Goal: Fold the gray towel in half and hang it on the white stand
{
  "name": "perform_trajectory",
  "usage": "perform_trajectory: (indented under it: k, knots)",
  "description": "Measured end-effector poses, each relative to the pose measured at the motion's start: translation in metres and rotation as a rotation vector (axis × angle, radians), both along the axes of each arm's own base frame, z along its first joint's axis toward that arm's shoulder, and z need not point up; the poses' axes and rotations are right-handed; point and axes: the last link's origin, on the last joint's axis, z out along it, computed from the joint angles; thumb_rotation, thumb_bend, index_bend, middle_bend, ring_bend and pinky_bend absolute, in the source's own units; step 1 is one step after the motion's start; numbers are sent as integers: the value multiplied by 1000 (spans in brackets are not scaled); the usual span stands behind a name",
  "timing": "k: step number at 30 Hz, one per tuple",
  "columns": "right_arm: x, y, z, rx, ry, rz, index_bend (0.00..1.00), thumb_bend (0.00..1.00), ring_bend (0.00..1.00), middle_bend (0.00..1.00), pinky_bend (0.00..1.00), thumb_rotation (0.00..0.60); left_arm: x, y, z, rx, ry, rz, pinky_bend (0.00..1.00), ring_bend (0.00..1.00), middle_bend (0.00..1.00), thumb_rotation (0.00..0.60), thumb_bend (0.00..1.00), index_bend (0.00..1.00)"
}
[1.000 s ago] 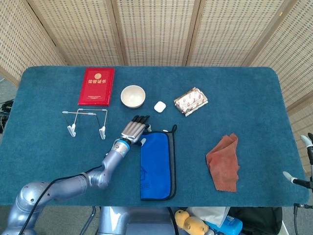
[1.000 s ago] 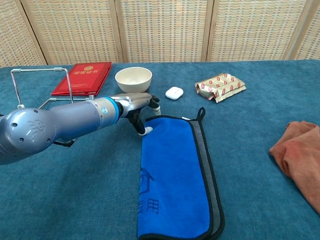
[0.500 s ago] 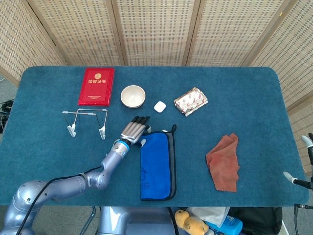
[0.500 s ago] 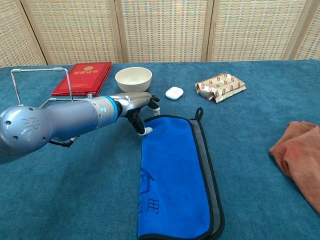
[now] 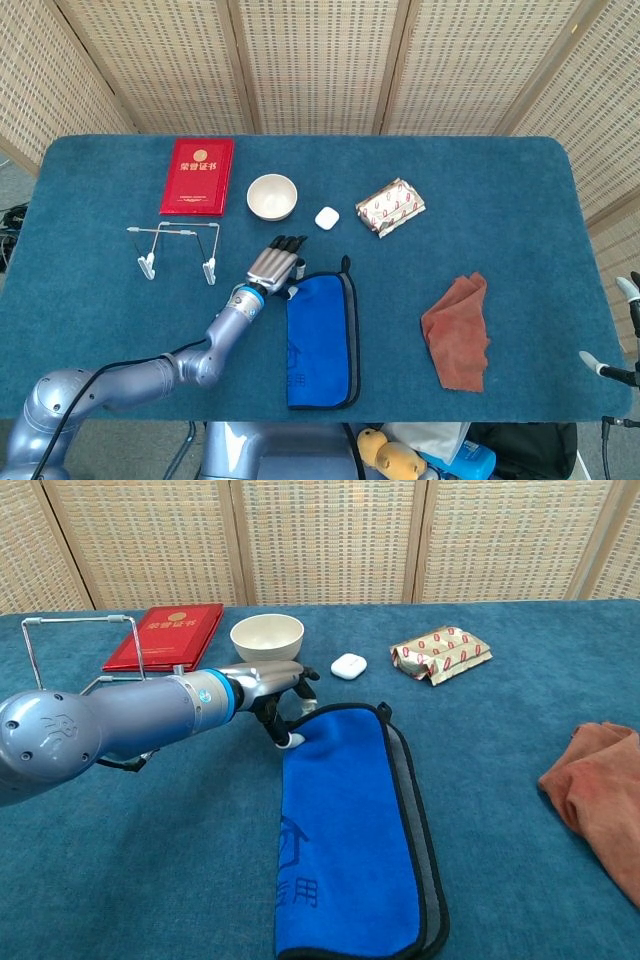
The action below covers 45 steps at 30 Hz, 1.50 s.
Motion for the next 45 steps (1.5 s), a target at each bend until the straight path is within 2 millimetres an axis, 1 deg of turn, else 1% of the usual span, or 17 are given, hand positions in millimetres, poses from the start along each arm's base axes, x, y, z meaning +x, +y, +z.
perform_trajectory:
  k: [2,5,9,15,16,18,22,28,30,36,40,45]
  knots:
    - [0,0,0,-1,-1,0,0,0,0,0,0,600,1,0,1,3,-8,-2,0,0,0,600,670,782]
    - [0,0,1,-2,-2,1,0,0,0,0,0,600,3,1,4,10,-21,-9,0,0,0,600,704,796]
    - [0,1,1,-4,-4,2,0,0,0,0,0,600,8,5,13,32,-40,-26,0,0,0,600,712,811]
    - [0,1,2,-6,-10,3,0,0,0,0,0,600,20,12,38,79,-66,-71,0,0,0,600,712,815]
    - [0,1,3,-7,-11,4,0,0,0,0,0,600,24,14,47,95,-68,-89,0,0,0,600,712,815]
    - [0,2,3,-8,-14,6,0,0,0,0,0,600,28,16,58,113,-68,-108,0,0,0,600,714,816]
    - [1,2,4,-9,-17,10,0,0,0,0,0,600,36,22,91,182,-47,-172,0,0,0,600,713,817]
    - [2,4,5,-10,-23,17,0,0,0,0,0,600,44,28,140,309,0,-238,0,0,0,600,711,817]
    - [2,5,5,-10,-23,20,0,0,0,0,0,600,45,30,153,338,2,-241,0,0,0,600,710,817]
    - [2,6,6,-12,-22,23,0,0,0,0,0,600,42,39,198,444,19,-243,0,0,0,600,694,816]
    - [3,6,7,-18,-19,26,0,0,0,0,0,600,36,45,228,504,15,-226,0,0,0,600,675,815]
    - [4,8,6,-20,-12,28,0,0,0,0,0,600,26,51,258,549,-10,-196,0,0,0,600,674,815]
